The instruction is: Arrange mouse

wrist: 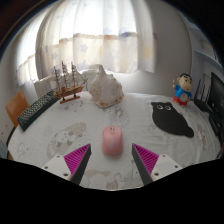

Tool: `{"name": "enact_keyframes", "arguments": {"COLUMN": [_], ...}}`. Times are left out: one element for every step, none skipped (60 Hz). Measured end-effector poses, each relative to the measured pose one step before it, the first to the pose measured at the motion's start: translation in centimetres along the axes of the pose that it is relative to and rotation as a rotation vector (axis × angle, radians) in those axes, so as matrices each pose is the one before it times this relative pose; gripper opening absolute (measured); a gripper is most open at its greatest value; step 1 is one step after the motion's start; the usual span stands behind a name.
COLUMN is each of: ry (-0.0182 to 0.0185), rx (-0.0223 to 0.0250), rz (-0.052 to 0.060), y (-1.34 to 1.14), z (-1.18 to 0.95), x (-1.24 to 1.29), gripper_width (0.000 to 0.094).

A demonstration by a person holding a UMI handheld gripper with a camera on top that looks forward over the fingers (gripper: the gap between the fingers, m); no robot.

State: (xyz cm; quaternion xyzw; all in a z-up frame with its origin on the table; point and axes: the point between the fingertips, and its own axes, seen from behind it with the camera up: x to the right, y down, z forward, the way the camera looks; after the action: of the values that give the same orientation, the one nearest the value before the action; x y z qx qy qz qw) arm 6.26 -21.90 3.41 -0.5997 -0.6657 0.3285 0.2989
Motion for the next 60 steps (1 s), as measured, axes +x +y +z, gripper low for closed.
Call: {"name": "enact_keyframes", "arguments": {"ry": [0.00058, 0.00099, 0.00052, -0.00055, -0.00188, -0.00235, -0.00202, -0.00211, -0.00091, -0.00126, -0.00048, -0.00005, 0.00030, 0.00037, 0.00086, 0.00173, 0.00206, 0.00091, -0.00028, -0.00130, -0.00223, -0.00180, -0.00097, 0.00014, 0.00070, 0.00140, -0.00048, -0.00097, -0.00131, 0.00038, -0.00201, -0.00199, -0.00215, -0.00255, -0.00291, -0.00250, -0.00250, -0.00078, 0.00025, 0.00037, -0.00016, -0.00040, -0.00044, 0.00116, 0.00301, 0.00370, 0.00181, -0.00274, 0.00596, 0.00561, 0.00309, -0.00157, -0.00304, -0.00393, -0.00363, -0.00320, -0.00150, 0.00046, 0.00133, 0.00157], "rx": [0.00006, -0.00336, 0.00042, 0.00049, 0.00033, 0.00063, 0.00026, -0.00049, -0.00073, -0.00030, 0.00051, 0.00095, 0.00067, -0.00004, -0.00047, -0.00119, -0.00142, -0.00167, -0.00033, -0.00011, -0.00049, -0.00033, -0.00046, -0.00068, -0.00069, -0.00027, 0.00041, -0.00039, -0.00052, -0.00108, -0.00005, -0.00043, -0.00086, -0.00091, -0.00009, 0.00029, 0.00017, 0.00094, -0.00012, 0.00073, 0.00123, 0.00084, 0.00039, -0.00051, -0.00109, -0.00124, -0.00165, -0.00028, 0.00285, -0.00313, -0.00279, 0.00176, 0.00181, 0.00341, 0.00382, 0.00220, 0.00029, 0.00014, 0.00099, -0.00039], "rz": [-0.0027, -0.0009, -0.0013, -0.0004, -0.0002, 0.0004, 0.0006, 0.0001, -0.0006, 0.0002, -0.0001, 0.0002, 0.0007, 0.0014, 0.0017, 0.0020, 0.0033, 0.0041, 0.0046, 0.0055, 0.0045, 0.0036, 0.0022, 0.0010, 0.0002, -0.0009, -0.0012, -0.0015, -0.0012, -0.0007, -0.0005, -0.0001, 0.0006, 0.0005, -0.0001, -0.0007, -0.0022, -0.0028, -0.0038, -0.0029, -0.0020, -0.0011, -0.0011, -0.0011, -0.0009, -0.0002, -0.0010, 0.0011, 0.0001, -0.0056, -0.0090, -0.0077, -0.0070, -0.0051, -0.0037, -0.0034, -0.0020, 0.0008, 0.0028, 0.0045], "y": [0.056, 0.017, 0.033, 0.028, 0.009, 0.019, 0.017, 0.007, 0.023, -0.015, -0.039, -0.067, -0.054, -0.046, -0.026, -0.027, -0.018, -0.043, -0.050, -0.068, -0.042, -0.043, -0.038, -0.028, -0.040, -0.023, -0.016, -0.010, -0.028, -0.065, -0.030, -0.018, -0.007, -0.014, -0.018, -0.036, -0.029, 0.008, -0.020, -0.027, -0.048, -0.042, -0.006, -0.008, 0.010, 0.010, 0.034, -0.086, -0.092, 0.068, 0.016, -0.103, -0.090, -0.106, -0.098, -0.073, -0.037, -0.079, -0.140, -0.211], "z": [0.423, 0.345, 0.407, 0.383, 0.390, 0.410, 0.411, 0.389, 0.372, 0.332, 0.360, 0.331, 0.350, 0.312, 0.288, 0.287, 0.264, 0.239, 0.238, 0.215, 0.212, 0.186, 0.179, 0.176, 0.137, 0.130, 0.154, 0.121, 0.104, 0.087, 0.094, 0.063, 0.054, 0.047, 0.050, 0.064, 0.068, 0.160, 0.064, 0.054, 0.045, 0.057, 0.062, 0.047, 0.040, 0.034, 0.038, -0.047, -0.015, -0.004, -0.007, -0.019, -0.018, -0.027, -0.004, -0.006, -0.021, -0.055, -0.077, -0.246], "x": [-0.013, -0.009, 0.009, -0.047, -0.079, -0.099, -0.090, -0.065, -0.020, -0.025, -0.008, -0.001, 0.003, 0.022, 0.027, 0.076, 0.056, 0.061, 0.036, 0.009, -0.004, 0.021, 0.053, 0.058, 0.070, 0.056, 0.063, 0.053, 0.036, -0.067, 0.003, -0.002, -0.027, -0.034, -0.047, -0.044, -0.039, -0.014, 0.036, 0.018, 0.013, -0.004, 0.021, 0.060, 0.108, 0.109, 0.020, -0.024, 0.146, 0.107, 0.035, -0.056, -0.060, -0.061, -0.054, -0.034, 0.014, 0.074, 0.113, 0.122], "gripper_width": [0.0861, 0.0859, 0.0859, 0.0859, 0.0858, 0.0860, 0.0859, 0.0859, 0.0861, 0.0858, 0.0860, 0.0861, 0.0858, 0.0859, 0.0859, 0.0859, 0.0859, 0.0859, 0.0860, 0.0857, 0.0858, 0.0858, 0.0859, 0.0858, 0.0857, 0.0855, 0.0857, 0.0855, 0.0854, 0.0854, 0.0854, 0.0851, 0.0850, 0.0851, 0.0850, 0.0849, 0.0848, 0.0846, 0.0842, 0.0840, 0.0834, 0.0822, 0.0803, 0.0771, 0.0724, 0.0654, 0.0522, 0.0479, 0.0477, 0.0464, 0.0454, 0.0441, 0.0436, 0.0434, 0.0422, 0.0417, 0.0409, 0.0408, 0.0401, 0.0402]}}
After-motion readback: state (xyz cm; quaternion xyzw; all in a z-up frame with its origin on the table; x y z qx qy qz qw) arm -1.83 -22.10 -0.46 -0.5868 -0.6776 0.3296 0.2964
